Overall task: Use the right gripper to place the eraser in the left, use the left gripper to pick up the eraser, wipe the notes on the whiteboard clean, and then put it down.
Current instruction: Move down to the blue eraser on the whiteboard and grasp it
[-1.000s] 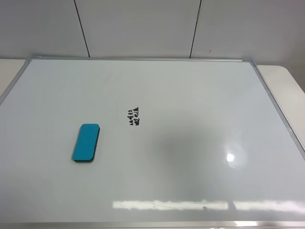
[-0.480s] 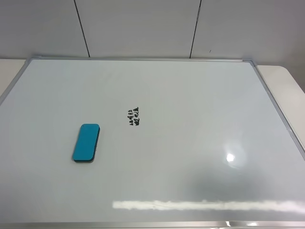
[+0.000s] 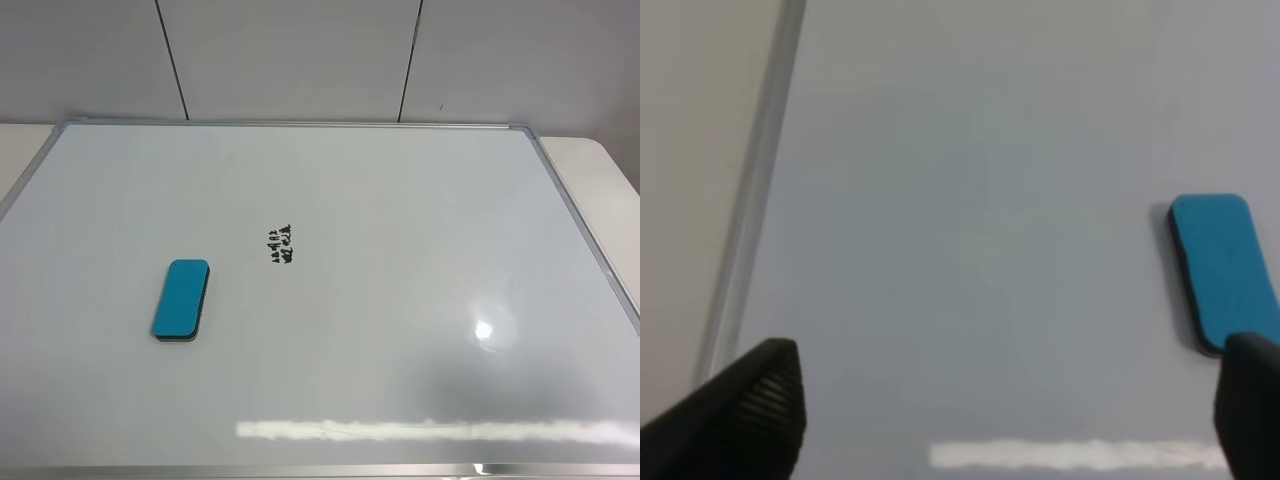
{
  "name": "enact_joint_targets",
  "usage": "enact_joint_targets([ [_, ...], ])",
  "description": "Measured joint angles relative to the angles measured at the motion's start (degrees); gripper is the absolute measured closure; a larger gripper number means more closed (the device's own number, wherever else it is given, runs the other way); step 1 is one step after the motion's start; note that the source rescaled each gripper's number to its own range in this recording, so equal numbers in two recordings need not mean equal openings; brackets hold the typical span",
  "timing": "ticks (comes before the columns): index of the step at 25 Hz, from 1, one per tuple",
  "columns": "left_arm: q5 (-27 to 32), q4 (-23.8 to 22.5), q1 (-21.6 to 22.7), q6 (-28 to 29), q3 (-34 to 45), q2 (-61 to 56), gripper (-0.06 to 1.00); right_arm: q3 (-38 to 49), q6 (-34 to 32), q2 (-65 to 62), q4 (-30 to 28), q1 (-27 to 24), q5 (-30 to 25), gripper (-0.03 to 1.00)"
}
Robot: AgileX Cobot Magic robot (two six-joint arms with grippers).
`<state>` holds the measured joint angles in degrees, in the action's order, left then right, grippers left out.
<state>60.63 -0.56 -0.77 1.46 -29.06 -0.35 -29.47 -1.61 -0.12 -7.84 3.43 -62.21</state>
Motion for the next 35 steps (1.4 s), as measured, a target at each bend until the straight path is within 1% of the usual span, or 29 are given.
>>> enact_joint_targets([
  [35,-0.1,0.0,0.0,0.1,0.0,0.0,0.31,0.0,0.0,0.0,0.1,0.0,0.3,-0.03],
])
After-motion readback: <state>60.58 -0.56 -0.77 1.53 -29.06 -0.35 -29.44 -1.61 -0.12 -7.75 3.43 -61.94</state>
